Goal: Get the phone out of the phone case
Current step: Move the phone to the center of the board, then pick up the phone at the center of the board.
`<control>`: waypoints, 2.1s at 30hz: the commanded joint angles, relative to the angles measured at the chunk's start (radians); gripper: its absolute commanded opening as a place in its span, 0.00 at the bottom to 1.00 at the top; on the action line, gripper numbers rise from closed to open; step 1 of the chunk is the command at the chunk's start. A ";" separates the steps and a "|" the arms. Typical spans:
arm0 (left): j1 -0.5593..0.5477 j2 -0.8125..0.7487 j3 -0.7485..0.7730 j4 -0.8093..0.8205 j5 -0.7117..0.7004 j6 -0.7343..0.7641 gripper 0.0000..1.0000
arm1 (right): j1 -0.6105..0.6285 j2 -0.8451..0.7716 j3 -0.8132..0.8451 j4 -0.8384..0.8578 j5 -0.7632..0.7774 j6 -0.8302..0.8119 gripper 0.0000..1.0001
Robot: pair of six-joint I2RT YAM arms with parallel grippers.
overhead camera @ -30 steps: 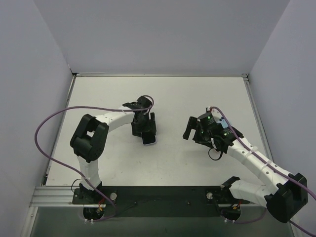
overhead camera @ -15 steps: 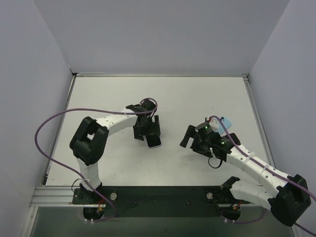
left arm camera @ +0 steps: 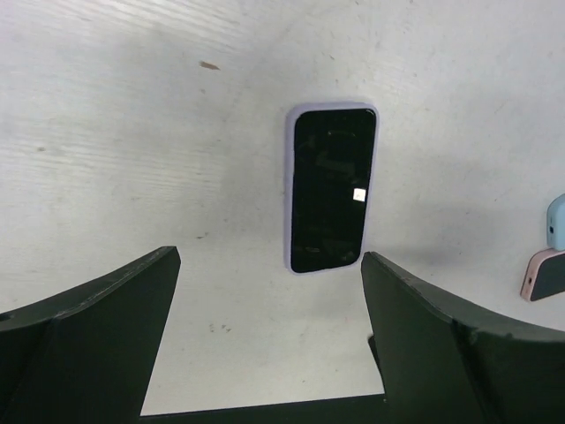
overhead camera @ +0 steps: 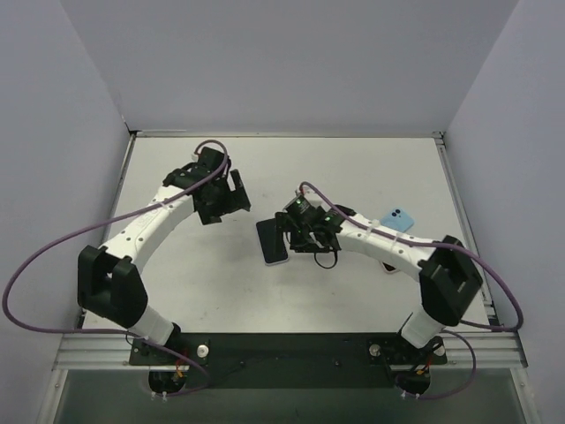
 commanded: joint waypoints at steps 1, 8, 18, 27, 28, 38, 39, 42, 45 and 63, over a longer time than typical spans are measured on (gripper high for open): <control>0.088 -0.091 0.013 -0.071 -0.012 0.025 0.96 | 0.041 0.179 0.182 -0.100 0.051 -0.072 0.98; 0.165 -0.162 -0.042 -0.082 0.016 0.061 0.96 | 0.070 0.425 0.380 -0.153 0.041 -0.106 1.00; 0.193 -0.187 -0.099 -0.057 0.044 0.062 0.96 | 0.121 0.563 0.466 -0.219 0.125 -0.118 1.00; 0.199 -0.191 -0.175 -0.014 0.088 0.041 0.96 | 0.124 0.607 0.509 -0.220 0.157 -0.141 0.69; 0.197 -0.193 -0.186 -0.002 0.090 0.036 0.95 | 0.123 0.592 0.503 -0.198 0.150 -0.147 0.63; 0.213 -0.109 -0.318 0.225 0.364 0.021 0.97 | 0.104 0.342 0.269 0.010 -0.030 -0.195 0.15; 0.209 -0.101 -0.337 0.254 0.387 0.012 0.98 | 0.100 0.324 0.249 0.026 -0.072 -0.190 0.12; 0.193 -0.063 -0.386 0.355 0.465 -0.031 0.97 | 0.084 0.271 0.190 0.067 -0.133 -0.181 0.07; 0.174 -0.018 -0.432 0.458 0.547 -0.085 0.97 | 0.071 0.232 0.143 0.107 -0.181 -0.166 0.05; 0.074 0.180 -0.466 0.768 0.646 -0.284 0.77 | 0.068 0.170 0.057 0.184 -0.266 -0.109 0.01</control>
